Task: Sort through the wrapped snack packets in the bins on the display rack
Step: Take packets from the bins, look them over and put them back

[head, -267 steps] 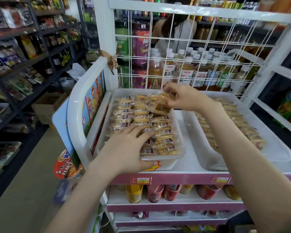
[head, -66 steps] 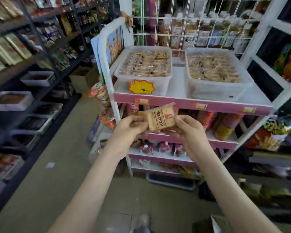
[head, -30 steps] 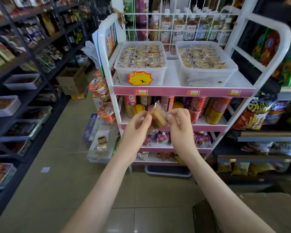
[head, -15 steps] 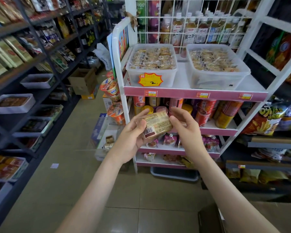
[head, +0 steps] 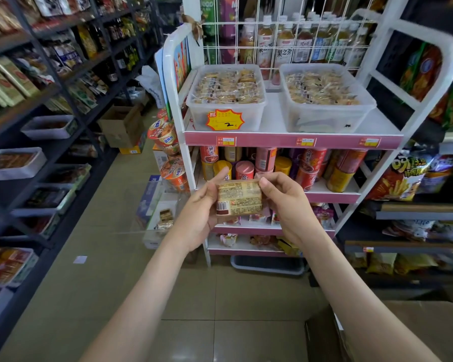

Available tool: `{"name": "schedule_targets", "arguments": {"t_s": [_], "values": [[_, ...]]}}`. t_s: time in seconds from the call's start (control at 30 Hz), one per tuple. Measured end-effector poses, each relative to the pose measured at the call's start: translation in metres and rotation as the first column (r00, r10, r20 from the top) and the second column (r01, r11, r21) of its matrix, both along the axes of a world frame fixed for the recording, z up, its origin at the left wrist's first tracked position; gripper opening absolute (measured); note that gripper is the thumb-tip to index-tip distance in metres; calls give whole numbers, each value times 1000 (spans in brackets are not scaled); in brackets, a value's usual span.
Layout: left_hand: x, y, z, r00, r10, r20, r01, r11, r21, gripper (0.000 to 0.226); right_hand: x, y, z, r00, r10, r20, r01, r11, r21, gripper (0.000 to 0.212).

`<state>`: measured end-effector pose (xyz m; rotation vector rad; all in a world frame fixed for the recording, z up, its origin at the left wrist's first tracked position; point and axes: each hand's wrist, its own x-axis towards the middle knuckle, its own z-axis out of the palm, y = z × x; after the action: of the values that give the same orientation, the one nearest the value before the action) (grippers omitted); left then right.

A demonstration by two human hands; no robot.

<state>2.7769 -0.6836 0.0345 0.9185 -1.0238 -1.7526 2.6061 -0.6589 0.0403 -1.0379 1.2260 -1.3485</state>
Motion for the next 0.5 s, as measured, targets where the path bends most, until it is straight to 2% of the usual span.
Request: {"name": "schedule_targets", "arguments": {"t_s": [0.1,0.17,0.27,0.37,0.5], "values": [[-1,3,-2,1000,-11,-16,11,1000,-1,37,-2,0,-3,995,-29,-96,29,1000,0,13],[-2,3,-3,1000,-3,24,3,1000,0,36,-2,0,-4,984,-87,-154,85,996,-19,12],[-6,0,-6,976,58,212,-45,997,-68,31,-5,-1,-4,968,-173,-182,165,985,-57,12],[-12,-4,-6,889,187,419,-111,974,-199,27,-8,-2,-3,969,-191,-156,179,980,-86,16],[-22,-9,2,785,296,544,-140,941,-309,31,-8,-3,1,977,-207,-53,202,975,-91,16]]}}
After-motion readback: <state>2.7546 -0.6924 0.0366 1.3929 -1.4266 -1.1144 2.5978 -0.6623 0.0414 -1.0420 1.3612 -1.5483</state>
